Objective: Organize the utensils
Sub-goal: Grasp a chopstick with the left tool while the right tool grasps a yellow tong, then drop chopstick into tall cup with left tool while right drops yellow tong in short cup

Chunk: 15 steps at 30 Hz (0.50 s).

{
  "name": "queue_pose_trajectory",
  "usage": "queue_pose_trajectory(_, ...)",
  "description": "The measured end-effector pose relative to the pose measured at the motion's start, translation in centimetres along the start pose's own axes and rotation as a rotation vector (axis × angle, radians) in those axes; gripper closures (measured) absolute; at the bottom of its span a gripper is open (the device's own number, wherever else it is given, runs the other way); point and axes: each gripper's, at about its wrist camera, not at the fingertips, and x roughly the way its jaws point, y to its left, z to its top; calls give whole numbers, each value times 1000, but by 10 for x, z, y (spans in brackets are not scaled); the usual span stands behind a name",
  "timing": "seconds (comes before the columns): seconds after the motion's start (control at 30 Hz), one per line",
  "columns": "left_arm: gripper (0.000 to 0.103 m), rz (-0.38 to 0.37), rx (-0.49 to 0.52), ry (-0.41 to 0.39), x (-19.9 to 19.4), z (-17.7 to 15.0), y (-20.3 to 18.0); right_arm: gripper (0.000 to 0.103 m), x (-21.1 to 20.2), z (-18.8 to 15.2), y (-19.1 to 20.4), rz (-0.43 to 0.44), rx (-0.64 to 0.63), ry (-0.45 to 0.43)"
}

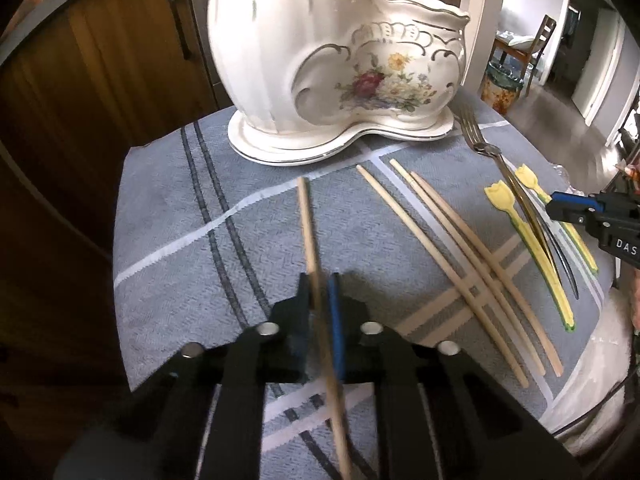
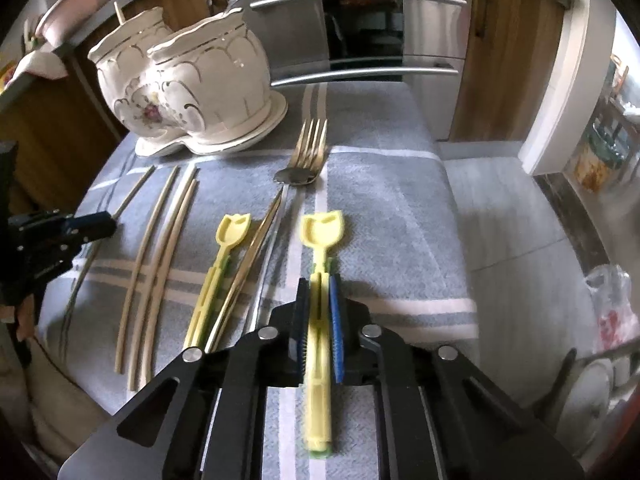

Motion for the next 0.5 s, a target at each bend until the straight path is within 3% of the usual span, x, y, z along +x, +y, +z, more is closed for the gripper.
queue_pose_trajectory(0.33,98,-34,-11,-28,-12,-11,8,92,-19,-7,1,24,-3,-76)
queue_pose_trajectory(0.5,98,-56,3,-143,-39,-18,6,92,-35,-8,6,70,-6,-152)
